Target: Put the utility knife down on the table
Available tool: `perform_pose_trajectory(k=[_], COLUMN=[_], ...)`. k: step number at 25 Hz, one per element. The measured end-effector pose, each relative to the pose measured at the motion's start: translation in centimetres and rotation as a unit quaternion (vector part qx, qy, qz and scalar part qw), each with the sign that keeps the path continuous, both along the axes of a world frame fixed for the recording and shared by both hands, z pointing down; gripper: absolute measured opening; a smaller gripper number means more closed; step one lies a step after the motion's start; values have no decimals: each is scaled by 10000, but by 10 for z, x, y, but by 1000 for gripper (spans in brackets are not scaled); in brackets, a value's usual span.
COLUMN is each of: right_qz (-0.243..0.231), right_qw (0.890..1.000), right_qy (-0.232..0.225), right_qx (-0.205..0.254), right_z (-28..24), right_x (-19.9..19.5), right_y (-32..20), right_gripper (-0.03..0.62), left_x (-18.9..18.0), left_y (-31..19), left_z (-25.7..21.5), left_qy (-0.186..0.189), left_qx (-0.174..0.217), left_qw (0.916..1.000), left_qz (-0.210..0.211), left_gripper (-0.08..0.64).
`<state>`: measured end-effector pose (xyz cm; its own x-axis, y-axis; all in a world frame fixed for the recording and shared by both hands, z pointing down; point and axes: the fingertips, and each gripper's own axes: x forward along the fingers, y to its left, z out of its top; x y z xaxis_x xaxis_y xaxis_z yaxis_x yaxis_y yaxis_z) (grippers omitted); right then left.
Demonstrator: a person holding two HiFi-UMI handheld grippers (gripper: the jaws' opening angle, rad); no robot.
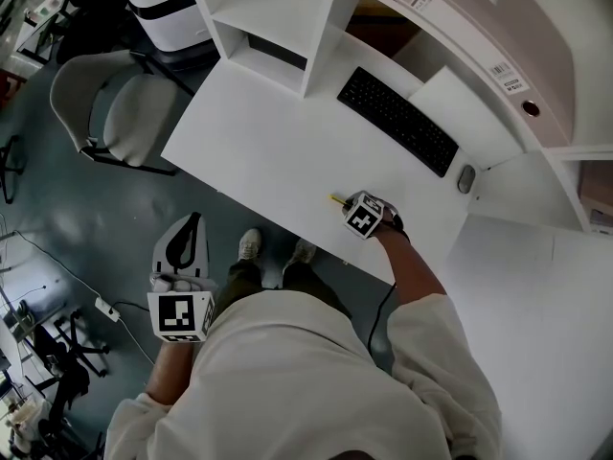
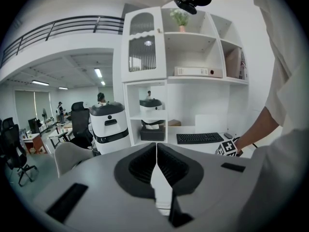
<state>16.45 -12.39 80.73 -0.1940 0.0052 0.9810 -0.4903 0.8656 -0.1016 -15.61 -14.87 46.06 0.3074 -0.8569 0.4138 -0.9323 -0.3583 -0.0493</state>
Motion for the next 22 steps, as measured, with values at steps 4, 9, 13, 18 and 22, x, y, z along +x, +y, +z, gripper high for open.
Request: perform_pose_trajectory(k=[4,9,13,18,22], right_qz=[2,25,65,64,108], right_qw=[10000,9999,9998,9999,9999], right_qy=[-19,-52,-90,-71,-67], right_qx=[-97,-102,-142,-38,48], right_z=[0,-1,-2,-2,-2], right_x=[0,0,-1,-1,0], right_y=[0,0,2,0,-1], right_gripper=[60,61,75,92,98], left_x=[-2,-3,-5,-6,-7], left_y=[0,1,2,3,5], left_z=[0,1,1,0,1], left_qy=[13,16,11,28,21], left_qx=[-13,-24,-26,-26,-33], left_qw=[10000,10000,10000,10000,10000], left_qz=[-25,-38,-50,-66,-78], left_gripper=[9,9,9,9,9])
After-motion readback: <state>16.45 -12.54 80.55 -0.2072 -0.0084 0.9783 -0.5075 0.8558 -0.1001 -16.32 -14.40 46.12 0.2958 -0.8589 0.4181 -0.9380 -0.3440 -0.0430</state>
